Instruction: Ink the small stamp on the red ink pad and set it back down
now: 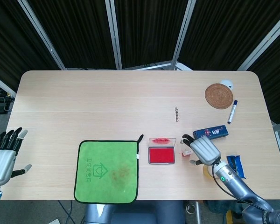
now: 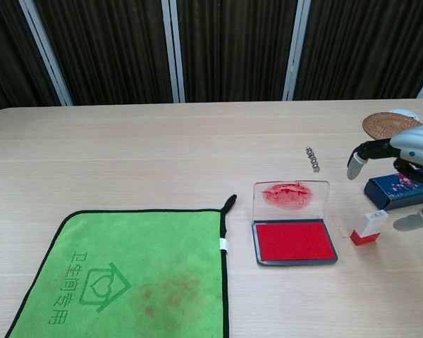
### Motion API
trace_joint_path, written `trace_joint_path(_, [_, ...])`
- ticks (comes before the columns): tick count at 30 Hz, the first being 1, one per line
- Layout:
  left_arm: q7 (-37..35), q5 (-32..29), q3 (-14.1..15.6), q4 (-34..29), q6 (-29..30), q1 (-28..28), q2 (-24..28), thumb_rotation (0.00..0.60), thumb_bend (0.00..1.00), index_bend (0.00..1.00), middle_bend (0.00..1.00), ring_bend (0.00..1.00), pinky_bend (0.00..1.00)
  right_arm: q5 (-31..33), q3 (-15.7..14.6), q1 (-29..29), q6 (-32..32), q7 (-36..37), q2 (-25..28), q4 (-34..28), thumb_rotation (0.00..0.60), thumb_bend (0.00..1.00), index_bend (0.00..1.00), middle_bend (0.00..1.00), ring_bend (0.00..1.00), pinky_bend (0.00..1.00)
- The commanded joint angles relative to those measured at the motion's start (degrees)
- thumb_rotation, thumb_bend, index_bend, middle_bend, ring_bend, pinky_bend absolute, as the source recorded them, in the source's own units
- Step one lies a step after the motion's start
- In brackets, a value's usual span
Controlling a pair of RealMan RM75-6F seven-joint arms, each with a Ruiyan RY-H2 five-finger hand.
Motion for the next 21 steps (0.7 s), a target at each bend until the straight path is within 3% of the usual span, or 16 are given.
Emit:
trace_joint_path(1, [0.8, -0.6, -0.1, 0.2, -0.5, -0.4, -0.5, 0.600, 0.00, 0.00, 0.00, 0.00, 0.00, 0.7, -0.5, 1.2, -1.4, -0.4, -1.9, 2.8, 0.600, 0.01, 0.34, 0.26, 0.82, 0.96])
trace_joint_path(12, [3.3, -2.6, -0.4, 0.5, -2.1, -1.5, -2.1, 0.600, 0.00, 0.00, 0.00, 0.00, 0.00, -0.9, -3.4, 2.9, -1.2, 2.0, -6.0, 11.0, 0.600, 0.20, 0.37, 0.32, 0.82, 0.96])
trace_joint_path(21, [4.3, -2.8, -0.2, 0.5, -1.8, -1.6, -2.6, 0.600, 0.00, 0.00, 0.00, 0.00, 0.00, -6.2, -6.6, 4.7, 2.5, 6.4, -8.8, 18.5, 0.600, 0.23, 0.39, 0.35, 0.82, 0.96])
